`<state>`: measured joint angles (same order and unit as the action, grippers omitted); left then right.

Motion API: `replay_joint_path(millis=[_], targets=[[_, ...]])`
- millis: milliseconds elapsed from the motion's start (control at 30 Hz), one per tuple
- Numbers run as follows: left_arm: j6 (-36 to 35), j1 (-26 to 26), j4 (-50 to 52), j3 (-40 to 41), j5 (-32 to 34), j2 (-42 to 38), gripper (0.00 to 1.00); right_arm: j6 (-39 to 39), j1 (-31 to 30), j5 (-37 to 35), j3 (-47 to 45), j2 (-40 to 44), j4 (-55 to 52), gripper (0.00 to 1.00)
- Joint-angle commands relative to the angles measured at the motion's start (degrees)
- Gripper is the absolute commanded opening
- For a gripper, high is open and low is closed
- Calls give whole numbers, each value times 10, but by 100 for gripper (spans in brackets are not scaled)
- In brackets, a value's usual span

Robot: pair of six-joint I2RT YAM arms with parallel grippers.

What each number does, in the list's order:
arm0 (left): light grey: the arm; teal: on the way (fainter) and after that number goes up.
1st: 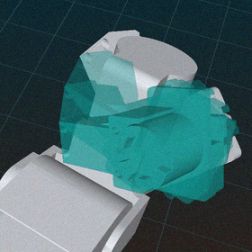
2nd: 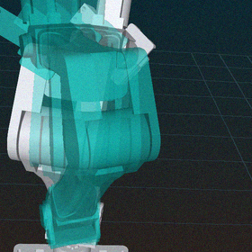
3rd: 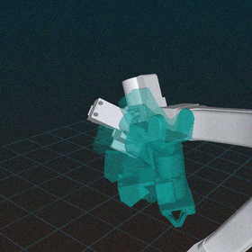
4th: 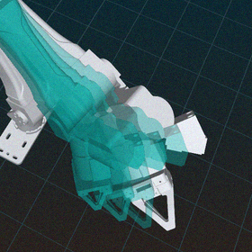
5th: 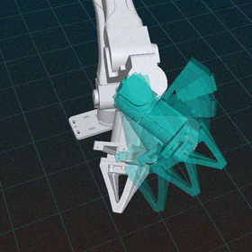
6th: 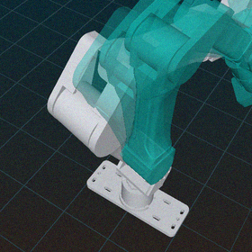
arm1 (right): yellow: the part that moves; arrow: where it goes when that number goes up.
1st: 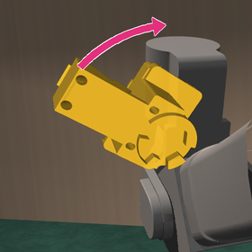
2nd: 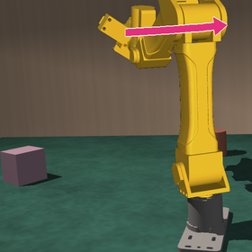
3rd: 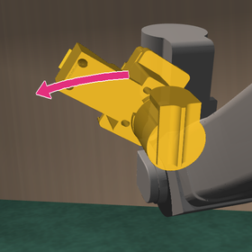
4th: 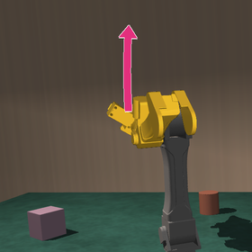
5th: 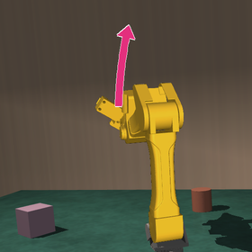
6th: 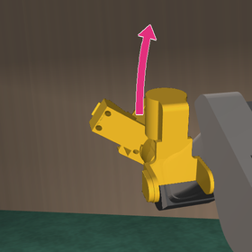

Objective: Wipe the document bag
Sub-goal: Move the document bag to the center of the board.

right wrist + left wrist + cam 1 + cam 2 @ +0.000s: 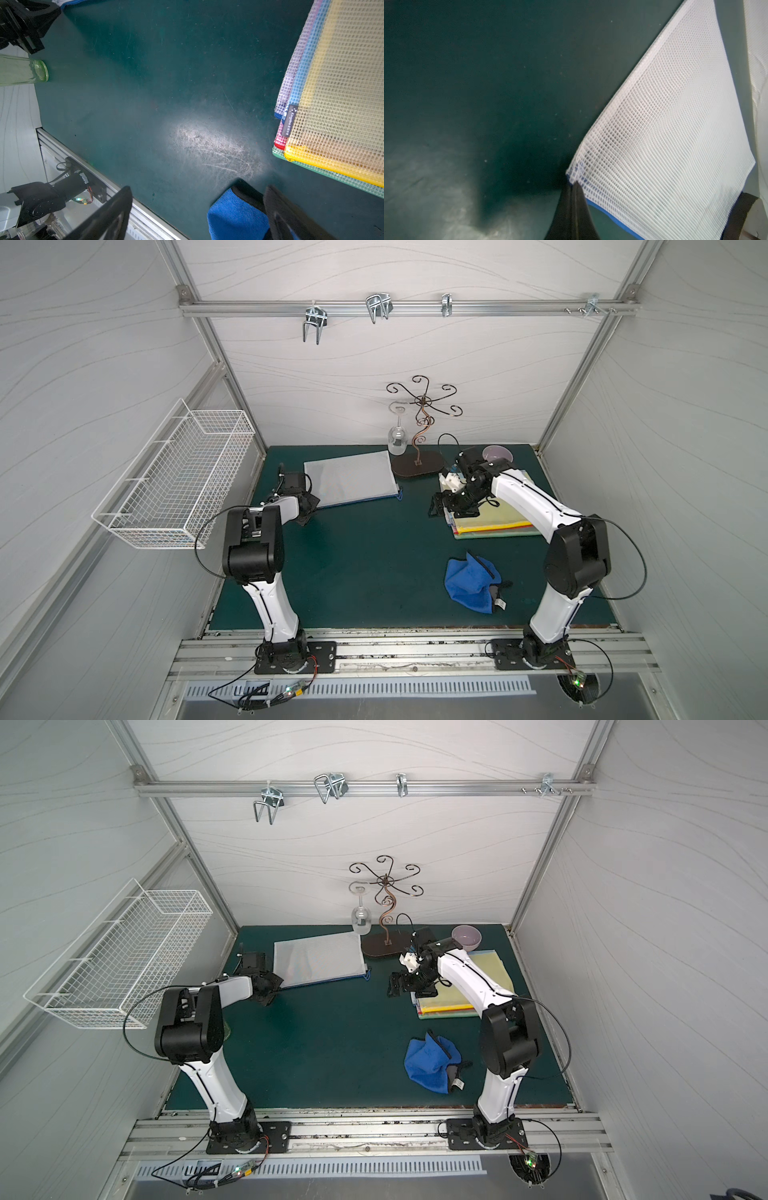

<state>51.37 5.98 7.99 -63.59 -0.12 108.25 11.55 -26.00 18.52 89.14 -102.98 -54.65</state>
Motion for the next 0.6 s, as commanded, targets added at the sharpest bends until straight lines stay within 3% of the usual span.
replay_joint_path(millis=[0,367,567], targets=[[-23,-1,-26,1,-19,-53,0,-3,3,12,3,-13,0,99],[-32,-2,-26,0,-46,-100,0,-2,-7,16,16,-24,-4,99],[-20,-16,-9,40,-58,-146,0,-4,-11,15,13,-21,-7,99]])
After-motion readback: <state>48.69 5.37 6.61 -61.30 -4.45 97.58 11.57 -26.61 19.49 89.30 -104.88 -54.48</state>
